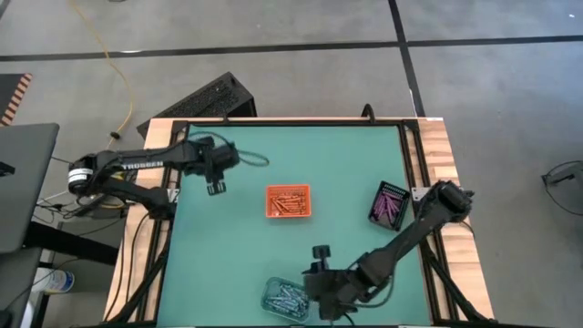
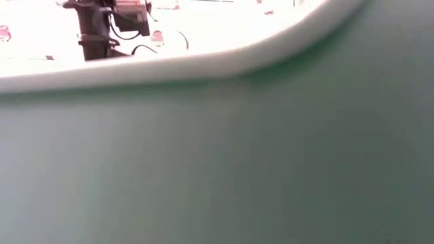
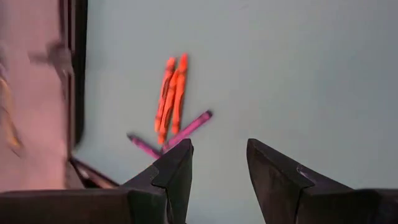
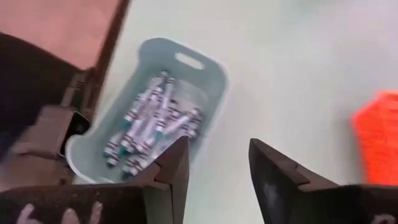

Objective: Sort crayons
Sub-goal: Put the purple crayon into the black bin

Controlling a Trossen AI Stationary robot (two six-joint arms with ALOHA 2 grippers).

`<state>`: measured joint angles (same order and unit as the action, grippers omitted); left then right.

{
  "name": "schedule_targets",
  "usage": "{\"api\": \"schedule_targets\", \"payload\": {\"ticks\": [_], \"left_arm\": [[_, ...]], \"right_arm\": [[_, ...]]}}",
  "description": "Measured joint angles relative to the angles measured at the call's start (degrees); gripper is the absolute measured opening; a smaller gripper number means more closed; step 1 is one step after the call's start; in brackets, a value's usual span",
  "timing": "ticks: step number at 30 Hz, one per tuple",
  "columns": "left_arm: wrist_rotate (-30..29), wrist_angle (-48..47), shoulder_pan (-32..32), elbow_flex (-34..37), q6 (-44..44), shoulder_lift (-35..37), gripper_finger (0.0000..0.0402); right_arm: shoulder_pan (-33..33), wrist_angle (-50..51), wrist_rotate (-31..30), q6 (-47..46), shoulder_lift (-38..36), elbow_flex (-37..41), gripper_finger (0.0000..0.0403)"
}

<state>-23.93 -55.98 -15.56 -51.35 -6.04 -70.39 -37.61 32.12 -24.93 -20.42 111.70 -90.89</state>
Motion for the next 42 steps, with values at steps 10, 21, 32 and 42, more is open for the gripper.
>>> {"api": "schedule_targets", "payload": {"ticks": [10,21,32,42], "left_arm": [[5.66,2.36,-21.54,0.0,3.27,-0.05,0.0142],[6.44,3.37,-33.06,0.0,3.21,-12.48,0.0142],[6.72,5.99,-39.81,0.02,1.71,-21.64,0.0142],[8.27,8.19,-40.88,0.02,1.38,-21.73,0.0142]], "right_arm": [[-8.78,14.34,-14.45,-9.8,-2.01,0.0,0.0142],[-13.35,17.15,-22.16,-17.12,-1.84,0.33,0.0132],[-14.07,17.15,-23.19,-18.32,-1.82,0.35,0.0132],[-14.07,17.11,-23.19,-19.7,-1.8,0.35,0.0132]]}}
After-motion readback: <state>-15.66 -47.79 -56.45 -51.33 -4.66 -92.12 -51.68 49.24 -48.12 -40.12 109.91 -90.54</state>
